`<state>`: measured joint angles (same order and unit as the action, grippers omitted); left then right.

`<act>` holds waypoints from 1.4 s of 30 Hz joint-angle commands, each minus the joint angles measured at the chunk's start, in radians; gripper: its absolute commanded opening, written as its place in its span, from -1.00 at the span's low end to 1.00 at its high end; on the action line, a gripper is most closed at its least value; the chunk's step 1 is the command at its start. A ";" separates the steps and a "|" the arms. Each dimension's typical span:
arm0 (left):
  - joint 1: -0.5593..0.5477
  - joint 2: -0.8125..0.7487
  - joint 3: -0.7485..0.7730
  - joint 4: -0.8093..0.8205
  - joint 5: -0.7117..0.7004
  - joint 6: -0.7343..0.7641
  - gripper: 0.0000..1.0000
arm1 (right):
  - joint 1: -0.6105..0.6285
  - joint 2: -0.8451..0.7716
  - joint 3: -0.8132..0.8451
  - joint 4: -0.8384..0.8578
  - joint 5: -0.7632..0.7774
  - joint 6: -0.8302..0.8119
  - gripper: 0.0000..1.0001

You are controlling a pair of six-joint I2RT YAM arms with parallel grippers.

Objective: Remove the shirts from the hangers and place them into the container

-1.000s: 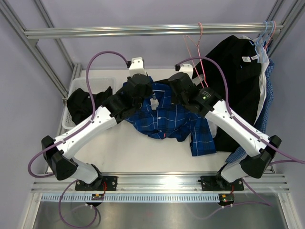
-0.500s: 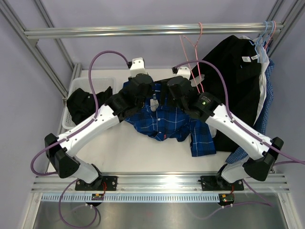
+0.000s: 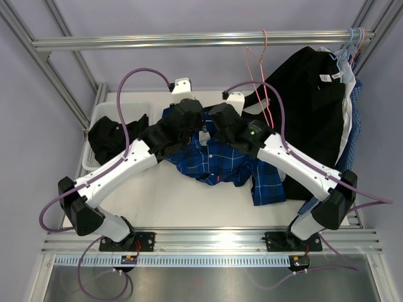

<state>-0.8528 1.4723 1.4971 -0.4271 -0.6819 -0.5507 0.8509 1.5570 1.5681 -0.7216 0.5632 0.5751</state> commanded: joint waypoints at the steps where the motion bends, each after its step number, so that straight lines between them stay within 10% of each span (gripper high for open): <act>1: -0.011 -0.067 0.005 0.067 -0.034 -0.035 -1.00 | 0.005 -0.020 -0.008 0.048 0.119 0.034 -0.67; 3: -0.011 -0.081 -0.009 0.060 -0.036 -0.035 -1.00 | 0.005 -0.034 -0.014 0.039 0.144 0.037 -1.00; 35: 0.139 -0.477 -0.385 0.071 0.277 0.423 -1.00 | -0.523 -0.275 0.139 -0.389 -0.457 -0.376 -1.00; 42: 0.156 -0.530 -0.396 0.146 0.248 0.295 -1.00 | -0.523 -0.259 0.032 -0.328 -0.557 -0.408 -1.00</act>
<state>-0.7506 0.9913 1.0927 -0.2329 -0.2916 -0.2874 0.4007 1.3102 1.6409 -1.0359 -0.1127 0.2386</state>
